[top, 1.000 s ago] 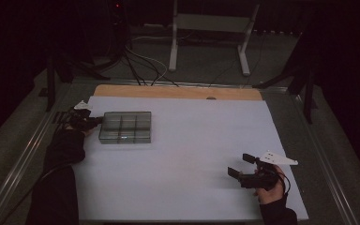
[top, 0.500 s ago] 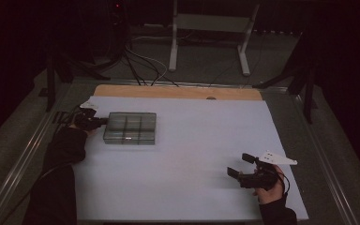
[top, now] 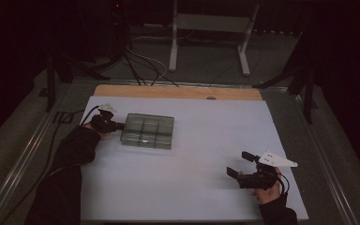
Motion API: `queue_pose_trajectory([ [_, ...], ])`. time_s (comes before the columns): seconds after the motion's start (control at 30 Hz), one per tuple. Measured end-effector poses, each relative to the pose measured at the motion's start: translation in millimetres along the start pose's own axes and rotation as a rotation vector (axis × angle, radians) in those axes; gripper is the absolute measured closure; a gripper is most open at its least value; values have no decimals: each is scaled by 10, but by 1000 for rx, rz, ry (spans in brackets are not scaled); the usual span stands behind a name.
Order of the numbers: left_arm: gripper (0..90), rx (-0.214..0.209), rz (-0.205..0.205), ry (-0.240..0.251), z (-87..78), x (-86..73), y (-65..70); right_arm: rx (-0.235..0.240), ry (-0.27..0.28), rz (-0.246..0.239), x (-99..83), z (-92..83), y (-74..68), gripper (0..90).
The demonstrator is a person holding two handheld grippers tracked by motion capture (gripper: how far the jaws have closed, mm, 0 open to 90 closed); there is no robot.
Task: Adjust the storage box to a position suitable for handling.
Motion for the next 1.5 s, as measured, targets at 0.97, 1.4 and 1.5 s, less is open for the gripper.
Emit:
queue_pose_trajectory([
  [0.97, 900, -203, 123, -74, 662, 425, 575, -64, -222, -46, 117, 571, -59, 530],
  [1.4, 900, -84, 72, -14, 646, 512, 246, -89, -333, -47, 147, 866, -36, 871],
  [1.5, 900, -62, 64, -25, 671, 548, 173, -98, -345, -35, 152, 939, -45, 900],
])
Point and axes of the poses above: each handheld gripper's, and its own axes: z roughly forward along the jaws, x roughly out of its top, y roughly to its right, the point moved 3 cm from there along z, roughly forward along the jaws, and after that the axes turned 14 degrees about -x, right-handed, at the moved point
